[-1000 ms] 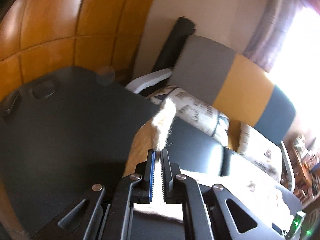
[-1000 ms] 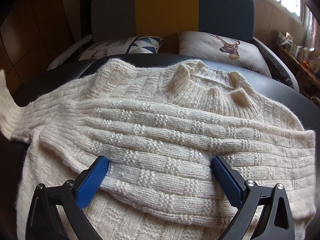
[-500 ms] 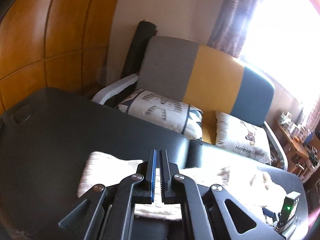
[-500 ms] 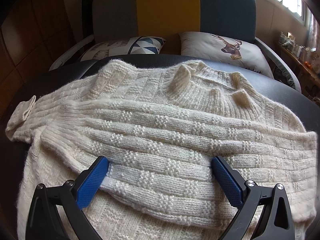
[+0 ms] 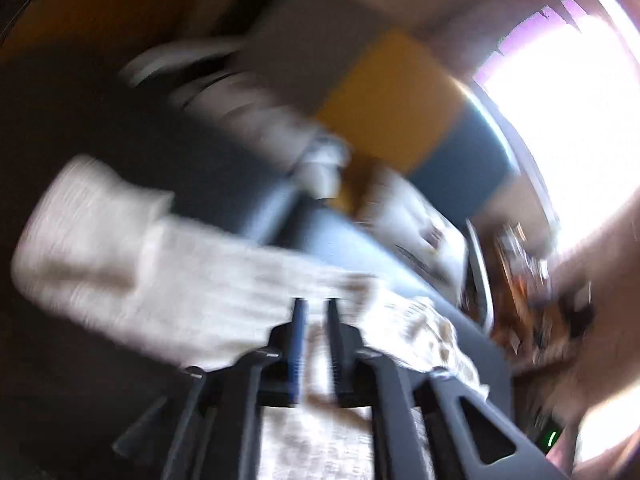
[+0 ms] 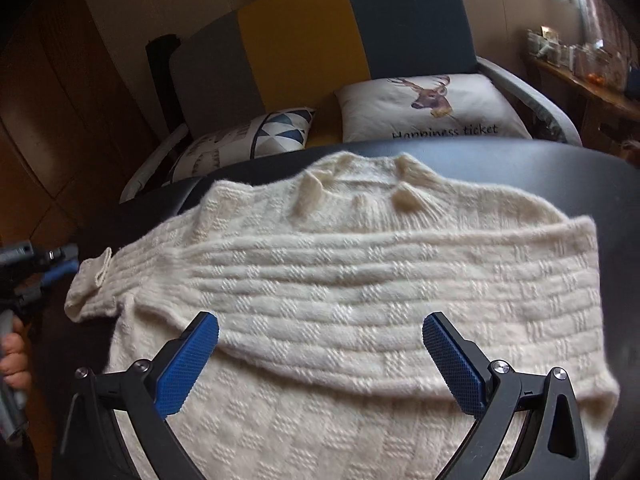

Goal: Fold clothes

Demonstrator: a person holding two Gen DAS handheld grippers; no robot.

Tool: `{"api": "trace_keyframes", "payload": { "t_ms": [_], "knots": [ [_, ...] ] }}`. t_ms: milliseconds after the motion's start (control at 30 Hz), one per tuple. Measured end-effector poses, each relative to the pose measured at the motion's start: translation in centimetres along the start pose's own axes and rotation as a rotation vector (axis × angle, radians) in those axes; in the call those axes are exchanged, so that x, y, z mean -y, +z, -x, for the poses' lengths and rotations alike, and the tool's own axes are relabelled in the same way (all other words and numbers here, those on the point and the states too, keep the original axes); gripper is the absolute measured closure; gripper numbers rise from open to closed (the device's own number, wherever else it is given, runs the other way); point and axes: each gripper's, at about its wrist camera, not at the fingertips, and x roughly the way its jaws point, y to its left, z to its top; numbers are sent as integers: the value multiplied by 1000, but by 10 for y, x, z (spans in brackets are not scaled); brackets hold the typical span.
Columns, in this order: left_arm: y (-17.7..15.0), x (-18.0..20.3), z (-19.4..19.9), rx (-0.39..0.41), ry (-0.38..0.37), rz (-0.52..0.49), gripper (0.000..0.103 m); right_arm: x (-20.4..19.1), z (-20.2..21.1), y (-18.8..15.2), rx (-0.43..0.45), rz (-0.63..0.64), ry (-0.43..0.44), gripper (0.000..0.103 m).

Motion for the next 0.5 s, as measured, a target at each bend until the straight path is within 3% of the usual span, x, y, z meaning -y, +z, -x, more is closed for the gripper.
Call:
{"api": "trace_keyframes", "payload": {
  "t_ms": [67, 167, 300, 500],
  "knots": [
    [4, -34, 16, 111, 215, -71, 81, 5, -1, -6, -5, -14, 16, 0],
    [3, -56, 34, 199, 416, -395, 72, 6, -4, -12, -7, -23, 27, 0],
    [-11, -59, 33, 172, 471, -699, 65, 0, -8, -12, -13, -42, 37, 0],
    [-6, -59, 8, 177, 535, -893, 56, -30, -1, -5, -14, 5, 74, 0]
  ]
}}
